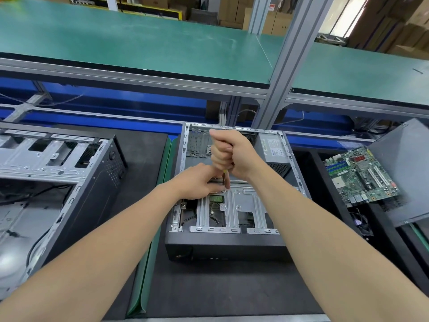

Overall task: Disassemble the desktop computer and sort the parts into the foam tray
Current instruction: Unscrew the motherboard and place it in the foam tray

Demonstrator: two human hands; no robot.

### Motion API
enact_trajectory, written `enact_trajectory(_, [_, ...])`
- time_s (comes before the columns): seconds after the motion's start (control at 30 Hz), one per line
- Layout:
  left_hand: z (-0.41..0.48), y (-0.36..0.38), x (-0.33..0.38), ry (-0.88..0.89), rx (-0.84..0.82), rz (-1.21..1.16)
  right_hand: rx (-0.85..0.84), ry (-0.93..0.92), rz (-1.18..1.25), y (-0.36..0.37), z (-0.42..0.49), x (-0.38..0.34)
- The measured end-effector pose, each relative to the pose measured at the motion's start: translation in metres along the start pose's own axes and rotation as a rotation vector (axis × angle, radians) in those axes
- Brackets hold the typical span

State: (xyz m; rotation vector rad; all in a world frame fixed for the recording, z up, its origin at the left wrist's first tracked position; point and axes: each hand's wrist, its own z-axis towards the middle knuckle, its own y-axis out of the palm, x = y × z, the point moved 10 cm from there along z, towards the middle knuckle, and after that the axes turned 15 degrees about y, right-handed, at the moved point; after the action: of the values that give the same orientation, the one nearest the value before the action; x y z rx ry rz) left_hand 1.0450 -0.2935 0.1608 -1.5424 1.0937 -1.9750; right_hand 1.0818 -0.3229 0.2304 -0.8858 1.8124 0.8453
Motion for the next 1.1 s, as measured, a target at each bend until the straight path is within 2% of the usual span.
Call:
enact_trajectory(0.13, [0.002,-0.003,0.001,-0.001,0.052,0.000,-0.053,0.007,0.084,-0.008,-0.005,0.001])
enact_trajectory(0.23, [0.003,-0.001,-0.003,-0.025,0.060,0.026,-0.009,-0.022,0.050,-0.007,-0.009,-0.002])
enact_trajectory(0.3, [0.002,0.000,-0.004,-0.026,0.053,0.025,0.134,-0.072,-0.021,-0.008,-0.014,-0.007])
enact_trajectory(0.43, [0.004,0.001,-0.003,-0.005,0.051,0.029,0.674,-0.180,-0.055,-0.031,-0.039,-0.007])
enact_trajectory(0.53, [0.004,0.000,-0.003,0.007,0.044,0.024,0.766,-0.168,0.095,-0.032,-0.040,0.004])
enact_trajectory(0.63, [0.002,-0.001,-0.005,-0.008,0.048,0.012,0.674,-0.198,0.149,-0.029,-0.034,0.003])
enact_trajectory(0.8, [0.005,0.003,-0.013,-0.088,0.032,0.041,0.310,-0.144,-0.020,-0.011,-0.017,-0.005])
enact_trajectory(0.9, [0.006,0.004,-0.013,-0.097,0.011,0.152,0.162,-0.109,-0.040,-0.004,-0.013,-0.005])
enact_trajectory(1.0, [0.007,0.004,-0.016,-0.140,-0.023,0.274,0.081,-0.069,-0.047,-0.003,-0.011,-0.004])
enact_trajectory(1.1, [0.007,0.009,-0.018,-0.184,-0.079,0.369,0.068,-0.050,-0.038,-0.005,-0.012,-0.004])
